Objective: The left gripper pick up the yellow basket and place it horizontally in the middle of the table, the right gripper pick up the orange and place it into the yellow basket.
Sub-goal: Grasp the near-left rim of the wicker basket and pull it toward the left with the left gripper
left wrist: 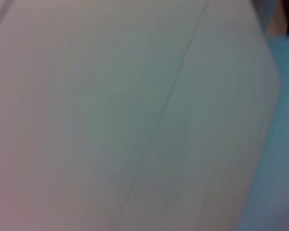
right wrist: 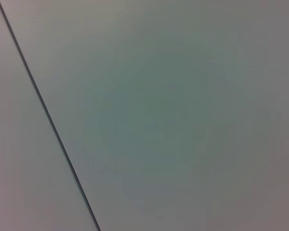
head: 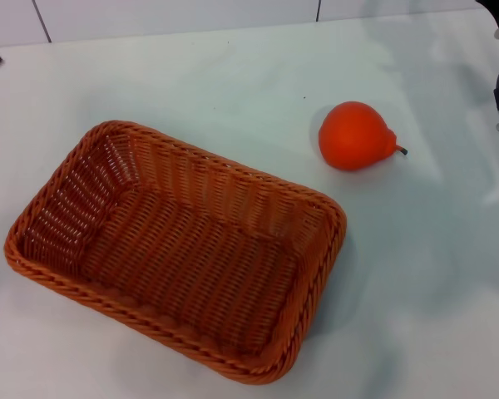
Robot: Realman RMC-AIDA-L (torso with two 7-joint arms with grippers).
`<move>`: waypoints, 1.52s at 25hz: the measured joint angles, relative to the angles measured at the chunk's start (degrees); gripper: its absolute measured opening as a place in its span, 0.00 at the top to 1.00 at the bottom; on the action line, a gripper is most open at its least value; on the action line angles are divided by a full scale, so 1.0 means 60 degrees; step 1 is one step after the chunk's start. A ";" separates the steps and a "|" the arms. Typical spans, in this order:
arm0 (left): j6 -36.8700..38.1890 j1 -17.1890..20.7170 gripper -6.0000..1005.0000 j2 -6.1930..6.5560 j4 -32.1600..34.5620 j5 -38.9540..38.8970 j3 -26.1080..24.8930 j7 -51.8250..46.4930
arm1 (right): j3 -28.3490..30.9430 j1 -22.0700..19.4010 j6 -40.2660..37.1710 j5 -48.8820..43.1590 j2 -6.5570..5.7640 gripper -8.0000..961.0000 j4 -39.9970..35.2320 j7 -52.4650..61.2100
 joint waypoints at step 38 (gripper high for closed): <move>-0.1915 -0.2100 0.21 -0.0878 0.5540 0.9956 0.3194 -0.7014 | 0.0689 0.0042 0.0728 0.0016 -0.0031 0.20 -0.0286 -0.0039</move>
